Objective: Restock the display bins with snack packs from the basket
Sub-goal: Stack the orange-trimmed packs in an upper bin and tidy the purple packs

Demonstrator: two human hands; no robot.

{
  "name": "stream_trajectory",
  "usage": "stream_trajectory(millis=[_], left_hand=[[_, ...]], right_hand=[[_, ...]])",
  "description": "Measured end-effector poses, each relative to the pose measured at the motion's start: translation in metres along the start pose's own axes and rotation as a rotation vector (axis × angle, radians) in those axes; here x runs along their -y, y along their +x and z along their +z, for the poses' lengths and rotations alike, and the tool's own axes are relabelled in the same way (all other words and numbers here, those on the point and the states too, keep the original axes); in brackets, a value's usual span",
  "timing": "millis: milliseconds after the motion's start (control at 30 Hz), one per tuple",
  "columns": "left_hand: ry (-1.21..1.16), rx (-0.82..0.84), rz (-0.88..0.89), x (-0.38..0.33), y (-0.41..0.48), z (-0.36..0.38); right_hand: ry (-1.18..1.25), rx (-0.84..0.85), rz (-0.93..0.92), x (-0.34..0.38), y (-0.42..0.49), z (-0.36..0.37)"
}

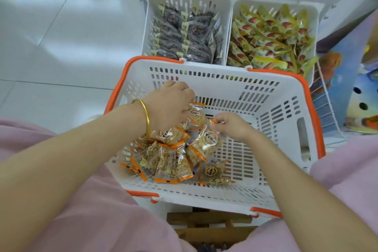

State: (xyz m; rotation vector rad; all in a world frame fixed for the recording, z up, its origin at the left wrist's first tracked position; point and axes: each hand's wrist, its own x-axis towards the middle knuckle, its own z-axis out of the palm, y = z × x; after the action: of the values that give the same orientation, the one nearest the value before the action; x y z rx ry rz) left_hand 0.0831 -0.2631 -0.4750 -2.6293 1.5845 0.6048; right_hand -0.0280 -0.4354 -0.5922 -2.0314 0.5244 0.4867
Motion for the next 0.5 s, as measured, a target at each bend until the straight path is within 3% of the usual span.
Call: stream_trajectory(millis=[133,267,400,500], left_hand=[[-0.127,0.037,0.015,-0.004,0.006,-0.019],[-0.315,0.038,0.04,-0.006,0.013,-0.05],[-0.485,-0.088,0.031,-0.003,0.023,-0.067],[-0.825,-0.089,-0.13,0.0,0.028,-0.065]], right_hand=[[-0.176,0.116,-0.178,0.064,-0.03,-0.071],[-0.141,0.088,-0.308,0.119,-0.057,-0.111],[-0.164,-0.114,-0.355,0.141,-0.064,-0.133],[-0.128,-0.279,-0.354,0.136,-0.064,-0.147]])
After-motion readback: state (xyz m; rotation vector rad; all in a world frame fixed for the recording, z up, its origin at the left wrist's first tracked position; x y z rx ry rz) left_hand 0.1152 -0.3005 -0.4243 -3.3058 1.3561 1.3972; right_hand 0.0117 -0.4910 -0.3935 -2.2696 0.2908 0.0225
